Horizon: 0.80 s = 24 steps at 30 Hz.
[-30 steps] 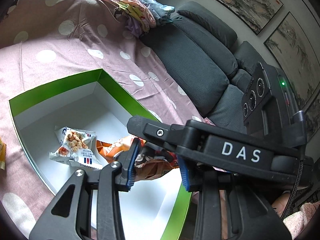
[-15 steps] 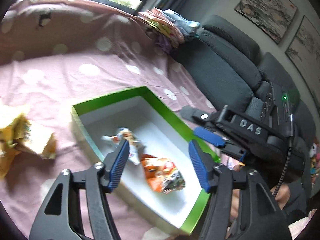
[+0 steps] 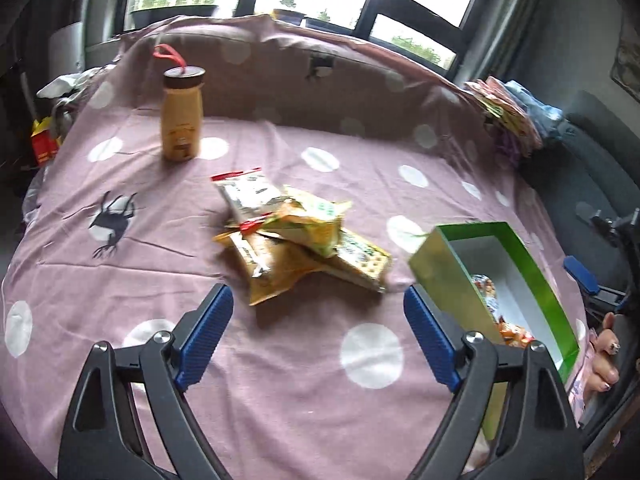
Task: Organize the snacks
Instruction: 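Move the right gripper back to the yellow corn snack bag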
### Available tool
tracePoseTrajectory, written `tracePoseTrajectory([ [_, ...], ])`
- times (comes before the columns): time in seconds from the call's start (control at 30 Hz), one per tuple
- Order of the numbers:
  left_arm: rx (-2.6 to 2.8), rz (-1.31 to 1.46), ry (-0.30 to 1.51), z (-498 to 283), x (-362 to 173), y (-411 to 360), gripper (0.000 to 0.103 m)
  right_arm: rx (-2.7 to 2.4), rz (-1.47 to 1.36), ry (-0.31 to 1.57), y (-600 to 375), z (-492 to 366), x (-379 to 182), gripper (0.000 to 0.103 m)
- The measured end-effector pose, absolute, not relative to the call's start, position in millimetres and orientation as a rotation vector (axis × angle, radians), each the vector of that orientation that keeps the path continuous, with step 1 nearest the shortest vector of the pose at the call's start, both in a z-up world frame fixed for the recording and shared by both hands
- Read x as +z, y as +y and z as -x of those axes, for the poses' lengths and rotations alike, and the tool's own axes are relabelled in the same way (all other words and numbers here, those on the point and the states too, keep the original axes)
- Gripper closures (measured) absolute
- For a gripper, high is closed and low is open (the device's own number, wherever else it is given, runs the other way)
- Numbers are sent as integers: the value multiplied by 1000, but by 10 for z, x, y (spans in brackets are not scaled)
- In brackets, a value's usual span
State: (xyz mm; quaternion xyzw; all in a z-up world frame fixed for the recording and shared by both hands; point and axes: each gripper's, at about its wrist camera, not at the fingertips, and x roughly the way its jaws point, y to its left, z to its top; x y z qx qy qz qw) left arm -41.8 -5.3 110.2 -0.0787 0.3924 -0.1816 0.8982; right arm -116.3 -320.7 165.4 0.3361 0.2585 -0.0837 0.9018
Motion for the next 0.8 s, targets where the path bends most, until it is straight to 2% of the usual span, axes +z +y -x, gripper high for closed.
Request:
tracePoseTrajectory([
  [0.13,-254,214,834,268,944,340,15,-82,-690,541,-2985,998,1636,16],
  [0.37,-100,259,891,146,758,762,14,44,-585,689,-2335,534,1467,16],
  [0.57,-49,320,942,92,672,897,14,96,-509,854,-1828,-11,1183,16],
  [0.8,-7,319,949,94,671,980,14,-16,-360,949,-1359,-600,808,16],
])
